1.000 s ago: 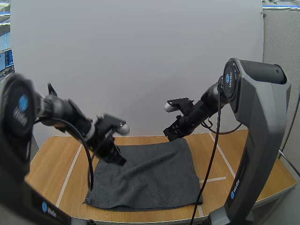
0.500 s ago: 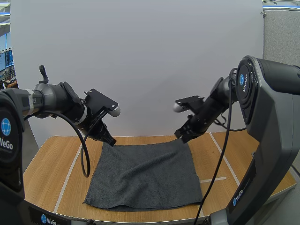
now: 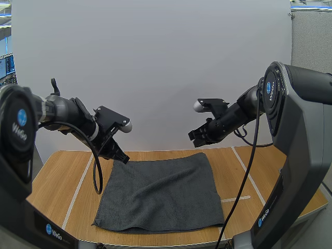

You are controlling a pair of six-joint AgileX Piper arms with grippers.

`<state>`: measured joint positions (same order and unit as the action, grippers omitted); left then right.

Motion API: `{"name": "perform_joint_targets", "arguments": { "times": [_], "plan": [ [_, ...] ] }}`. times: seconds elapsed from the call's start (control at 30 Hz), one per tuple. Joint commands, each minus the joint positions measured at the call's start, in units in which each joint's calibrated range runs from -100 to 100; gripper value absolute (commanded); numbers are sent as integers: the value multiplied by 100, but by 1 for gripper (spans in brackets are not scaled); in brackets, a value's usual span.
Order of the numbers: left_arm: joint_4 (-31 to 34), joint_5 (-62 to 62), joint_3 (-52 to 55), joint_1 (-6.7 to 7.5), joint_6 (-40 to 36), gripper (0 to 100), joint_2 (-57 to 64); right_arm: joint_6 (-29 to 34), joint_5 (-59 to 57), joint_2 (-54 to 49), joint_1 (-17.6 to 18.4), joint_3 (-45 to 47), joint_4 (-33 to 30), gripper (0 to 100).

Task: Fold the towel

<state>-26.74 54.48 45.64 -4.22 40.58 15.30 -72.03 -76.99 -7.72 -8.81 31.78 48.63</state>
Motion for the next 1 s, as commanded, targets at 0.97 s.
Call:
{"name": "perform_joint_targets", "arguments": {
  "times": [0.97],
  "plan": [
    [-1587,-658,-852,-193,825,0,-2157,125,-1476,475,443,555,-1301,0]
  ]
}}
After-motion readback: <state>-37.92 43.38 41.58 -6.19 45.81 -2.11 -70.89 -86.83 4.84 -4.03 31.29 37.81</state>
